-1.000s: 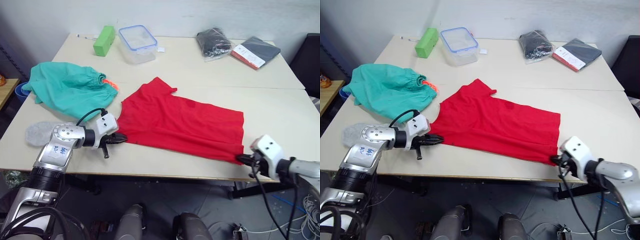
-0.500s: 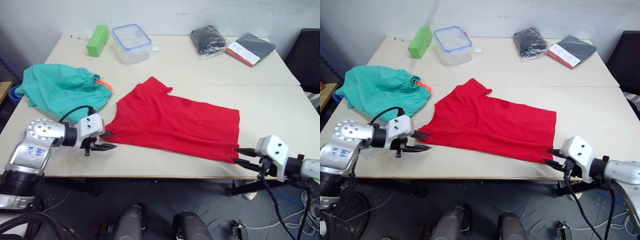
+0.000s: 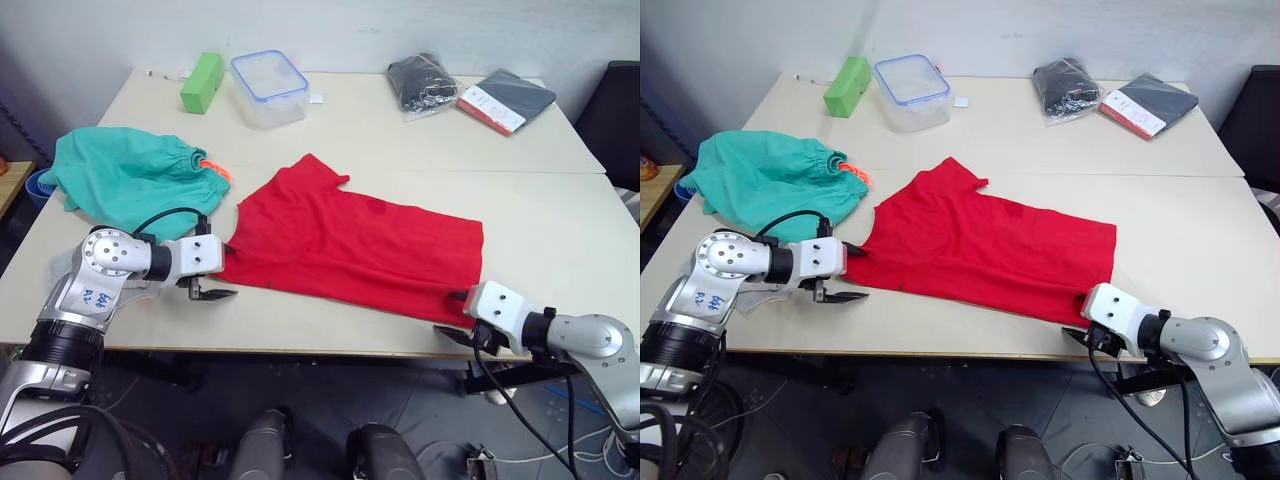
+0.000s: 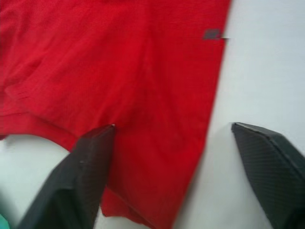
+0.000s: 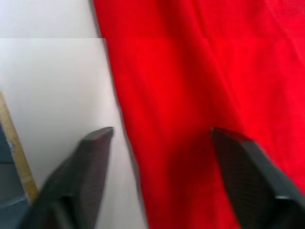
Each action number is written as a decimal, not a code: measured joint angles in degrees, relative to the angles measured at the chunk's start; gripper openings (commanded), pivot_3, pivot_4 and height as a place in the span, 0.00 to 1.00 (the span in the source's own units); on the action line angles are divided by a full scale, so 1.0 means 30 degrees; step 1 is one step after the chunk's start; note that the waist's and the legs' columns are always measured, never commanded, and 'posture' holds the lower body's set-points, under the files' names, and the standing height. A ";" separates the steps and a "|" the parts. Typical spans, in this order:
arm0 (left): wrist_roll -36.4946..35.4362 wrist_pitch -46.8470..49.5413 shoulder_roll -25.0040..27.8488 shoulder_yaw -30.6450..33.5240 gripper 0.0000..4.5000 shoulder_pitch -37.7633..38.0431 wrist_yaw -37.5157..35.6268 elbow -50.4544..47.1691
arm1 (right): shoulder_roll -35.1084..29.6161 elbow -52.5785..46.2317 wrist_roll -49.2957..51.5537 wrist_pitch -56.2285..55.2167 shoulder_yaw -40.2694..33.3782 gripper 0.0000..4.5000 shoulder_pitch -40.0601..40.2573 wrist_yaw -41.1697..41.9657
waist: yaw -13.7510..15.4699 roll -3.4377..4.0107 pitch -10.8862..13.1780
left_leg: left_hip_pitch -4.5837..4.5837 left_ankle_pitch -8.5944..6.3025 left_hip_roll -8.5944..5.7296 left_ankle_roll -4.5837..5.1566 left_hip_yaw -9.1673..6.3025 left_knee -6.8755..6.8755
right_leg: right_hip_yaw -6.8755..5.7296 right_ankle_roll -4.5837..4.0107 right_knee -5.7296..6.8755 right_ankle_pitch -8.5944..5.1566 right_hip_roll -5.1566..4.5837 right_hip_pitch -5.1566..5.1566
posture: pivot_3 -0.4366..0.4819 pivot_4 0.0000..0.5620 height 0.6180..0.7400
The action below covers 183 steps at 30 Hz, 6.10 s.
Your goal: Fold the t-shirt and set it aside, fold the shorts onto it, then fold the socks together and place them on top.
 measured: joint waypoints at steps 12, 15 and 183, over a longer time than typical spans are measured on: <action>0.0038 -0.0343 -0.0266 -0.0347 0.00 -0.0309 -0.0309 0.1052 | 0.0070 0.1139 -0.0408 -0.1074 0.0650 0.00 -0.0742 0.0430 | 0.0086 0.0010 -0.0009 | 0.0039 -0.0018 0.0007 0.0024 0.0008 -0.0008 | 0.0012 -0.0002 0.0013 0.0000 0.0000 0.0018 | 0.48 0.27 1.00; -0.0449 0.0749 -0.0059 -0.0054 0.00 0.0255 -0.0905 0.0157 | -0.0018 0.1871 -0.0269 -0.1970 0.0662 0.00 -0.1128 0.1410 | 0.0071 0.0012 -0.0009 | 0.0037 -0.0018 0.0006 0.0015 0.0019 -0.0014 | 0.0018 -0.0001 0.0004 0.0000 -0.0001 0.0016 | 0.48 0.27 1.00; -0.1597 1.0903 -0.9820 0.2044 0.11 -1.3686 0.5342 1.8160 | 0.0758 -0.7511 0.9226 0.5800 -0.0154 1.00 -0.3256 -0.4646 | 0.0208 -0.0248 0.0183 | -0.0237 0.0085 0.0029 -0.0048 0.0113 0.0245 | -0.0203 -0.0038 0.0365 -0.0023 -0.0090 -0.0355 | 0.48 0.27 1.00</action>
